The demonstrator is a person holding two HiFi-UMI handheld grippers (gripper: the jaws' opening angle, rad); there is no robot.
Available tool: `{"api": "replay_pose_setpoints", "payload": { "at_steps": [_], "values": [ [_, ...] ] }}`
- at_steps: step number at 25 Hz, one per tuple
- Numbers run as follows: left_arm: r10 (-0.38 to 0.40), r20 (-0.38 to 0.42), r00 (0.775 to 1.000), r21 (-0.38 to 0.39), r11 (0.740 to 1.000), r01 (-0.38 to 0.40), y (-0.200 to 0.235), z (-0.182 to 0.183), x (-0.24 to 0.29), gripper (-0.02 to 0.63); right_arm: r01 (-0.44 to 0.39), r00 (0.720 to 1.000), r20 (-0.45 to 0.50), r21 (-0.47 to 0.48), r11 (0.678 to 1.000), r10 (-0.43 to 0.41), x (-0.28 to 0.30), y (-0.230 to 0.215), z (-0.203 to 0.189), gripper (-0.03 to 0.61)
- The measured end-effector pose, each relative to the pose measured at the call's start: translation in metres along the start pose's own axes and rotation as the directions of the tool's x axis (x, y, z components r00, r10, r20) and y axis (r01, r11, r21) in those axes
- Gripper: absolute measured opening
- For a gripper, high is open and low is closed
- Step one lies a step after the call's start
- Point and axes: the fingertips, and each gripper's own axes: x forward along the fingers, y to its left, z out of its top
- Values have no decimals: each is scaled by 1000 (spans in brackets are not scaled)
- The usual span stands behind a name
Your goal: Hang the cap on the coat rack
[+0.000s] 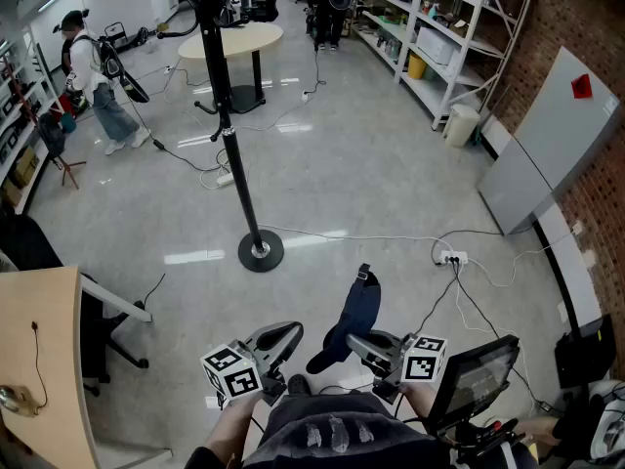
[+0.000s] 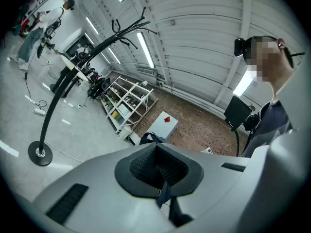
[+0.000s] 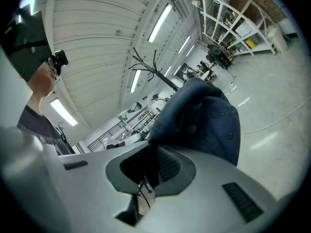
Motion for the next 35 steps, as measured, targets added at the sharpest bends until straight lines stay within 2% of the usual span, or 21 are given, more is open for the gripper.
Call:
{"api": "replay_pose_setpoints", "payload": {
  "at_steps": [4, 7, 12, 16, 21, 25, 29, 33, 35],
  "values": [
    [23, 26, 999, -19, 1000, -23, -16, -12, 12, 6, -48, 999, 13, -21, 999, 49, -21, 9, 7, 14],
    [2, 14, 1000, 8, 1000, -2, -35, -23, 36, 6, -65, 997, 50, -35, 997, 66, -49, 10, 16, 14],
    [-43, -19, 999, 46, 998, 44, -77, -36, 84, 6, -51, 992, 109, -44, 998, 56, -103, 4, 23, 14],
    [-38, -42, 998, 59, 997, 40, -100, -45, 105, 6, -30, 987, 156, -22, 999, 33, -142, -4, 23, 14],
    [8, -53, 999, 77, 997, -4, -106, -63, 124, 6, 5, 984, 176, 5, 1000, -6, -183, -22, 20, 14],
    [32, -47, 998, 136, 990, -26, -119, -71, 136, 6, -2, 986, 169, 36, 999, -4, -201, -33, 14, 14],
    [62, 9, 998, 195, 979, -63, -134, -62, 135, 6, -49, 987, 155, 57, 997, 40, -201, -34, 19, 14],
    [136, 8, 991, 171, 976, -135, -125, -71, 119, 6, -125, 985, 127, 92, 988, 113, -177, -25, 8, 14],
    [168, 39, 985, 157, 973, -172, -118, -66, 110, 6, -151, 985, 93, 79, 985, 143, -163, -20, 7, 14]
  ]
}}
